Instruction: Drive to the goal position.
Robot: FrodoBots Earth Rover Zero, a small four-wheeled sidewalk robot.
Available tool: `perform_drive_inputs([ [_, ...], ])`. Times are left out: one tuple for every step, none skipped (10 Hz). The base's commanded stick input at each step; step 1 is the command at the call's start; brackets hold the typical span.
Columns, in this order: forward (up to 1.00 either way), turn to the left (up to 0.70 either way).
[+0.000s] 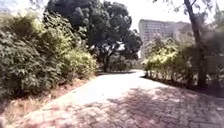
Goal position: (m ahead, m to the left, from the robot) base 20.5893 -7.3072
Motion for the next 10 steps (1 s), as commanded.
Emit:
perform_drive_inputs([
  [0.7,-0.2],
  [0.7,-0.02],
  [0.7,0.0],
  [0.7,0.0],
  [0.7,0.0],
  [0.7,0.0],
  [0.7,0.0],
  [0.7,0.0],
  [0.7,0.0],
  [0.7,0.0],
])
